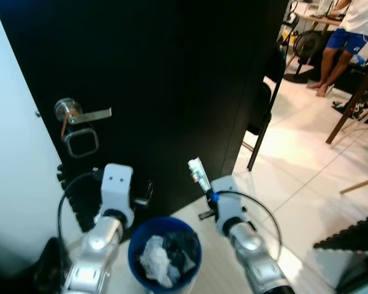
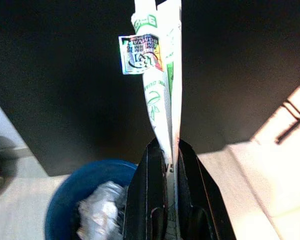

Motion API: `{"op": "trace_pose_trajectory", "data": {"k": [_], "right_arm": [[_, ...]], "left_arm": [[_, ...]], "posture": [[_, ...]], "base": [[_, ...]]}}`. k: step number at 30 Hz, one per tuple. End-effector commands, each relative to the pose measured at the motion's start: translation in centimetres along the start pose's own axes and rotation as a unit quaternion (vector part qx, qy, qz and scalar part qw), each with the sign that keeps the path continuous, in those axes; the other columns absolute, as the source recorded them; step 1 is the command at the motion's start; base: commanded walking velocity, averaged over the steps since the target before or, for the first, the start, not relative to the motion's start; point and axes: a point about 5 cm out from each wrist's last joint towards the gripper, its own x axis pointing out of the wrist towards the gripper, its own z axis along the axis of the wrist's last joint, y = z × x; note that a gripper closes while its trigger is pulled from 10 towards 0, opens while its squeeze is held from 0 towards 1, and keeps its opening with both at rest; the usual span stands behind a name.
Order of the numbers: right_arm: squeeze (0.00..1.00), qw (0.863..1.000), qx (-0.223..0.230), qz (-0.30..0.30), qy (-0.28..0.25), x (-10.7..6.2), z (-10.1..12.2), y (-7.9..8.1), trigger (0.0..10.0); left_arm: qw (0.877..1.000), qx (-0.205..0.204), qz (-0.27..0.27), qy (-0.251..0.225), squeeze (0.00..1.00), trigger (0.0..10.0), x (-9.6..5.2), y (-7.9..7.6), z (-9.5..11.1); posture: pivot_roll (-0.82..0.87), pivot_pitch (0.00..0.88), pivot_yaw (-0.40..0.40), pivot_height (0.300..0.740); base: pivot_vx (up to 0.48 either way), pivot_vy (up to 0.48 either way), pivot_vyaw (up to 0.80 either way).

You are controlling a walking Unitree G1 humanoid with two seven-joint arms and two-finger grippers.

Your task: Clean up the room

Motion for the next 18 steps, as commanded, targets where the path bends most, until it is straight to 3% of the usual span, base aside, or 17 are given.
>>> {"op": "trace_pose_trajectory", "data": {"k": [1, 7, 10, 12, 13, 15, 16, 17, 18], "right_arm": [[0.0, 1.0, -0.009, -0.006, 0.007, 0.0, -0.4, -0.6, 10.0], [0.0, 1.0, -0.019, 0.002, 0.024, 1.1, -0.4, -0.4, 10.0], [0.0, 0.999, -0.028, 0.016, 0.044, 1.9, -0.7, 0.0, 10.0], [0.0, 0.995, -0.052, 0.044, 0.078, 2.6, -1.4, 0.8, 10.0], [0.0, 0.995, -0.052, 0.044, 0.078, 2.6, -1.4, 0.8, 10.0], [0.0, 0.986, -0.091, 0.079, 0.116, 2.7, -2.3, 1.7, 10.0], [0.0, 0.986, -0.091, 0.079, 0.116, 2.7, -2.3, 1.7, 10.0], [0.0, 0.977, -0.121, 0.104, 0.139, 2.6, -3.1, 2.4, 10.0], [0.0, 0.977, -0.121, 0.104, 0.139, 2.6, -3.1, 2.4, 10.0]], "left_arm": [[1.0, 0.005, -0.006, 0.008, 0.0, 10.0, -0.1, -0.3, -0.2], [1.0, 0.019, -0.009, 0.014, 0.0, 10.0, -0.1, 0.0, -0.4], [0.998, 0.047, -0.008, 0.028, 0.0, 10.0, -0.3, 0.9, -0.7], [0.995, 0.091, -0.017, 0.048, 0.0, 10.0, -0.7, 1.9, -1.3], [0.995, 0.091, -0.017, 0.048, 0.0, 10.0, -0.7, 1.9, -1.3], [0.986, 0.141, -0.047, 0.078, 0.0, 10.0, -1.4, 2.8, -2.2], [0.986, 0.141, -0.047, 0.078, 0.0, 10.0, -1.4, 2.8, -2.2], [0.975, 0.182, -0.075, 0.102, 0.0, 10.0, -2.2, 3.4, -2.9], [0.975, 0.182, -0.075, 0.102, 0.0, 10.0, -2.2, 3.4, -2.9]], "posture": [[0.09, 0.051, -0.046, 0.74], [0.09, 0.069, -0.052, 0.74], [0.09, 0.112, -0.068, 0.74], [0.09, 0.15, -0.081, 0.74], [0.09, 0.15, -0.081, 0.74], [0.09, 0.191, -0.093, 0.74], [0.09, 0.191, -0.093, 0.74], [0.1, 0.231, -0.107, 0.74], [0.1, 0.231, -0.107, 0.74]], "base": [[0.0, 0.0, 0.0], [0.0, 0.0, 0.0], [0.0, 0.0, 0.0], [0.0, 0.0, 0.0], [0.0, 0.0, 0.0], [0.0, 0.0, 0.0], [0.0, 0.0, 0.0], [0.0, 0.0, 0.0], [0.0, 0.0, 0.0]]}}
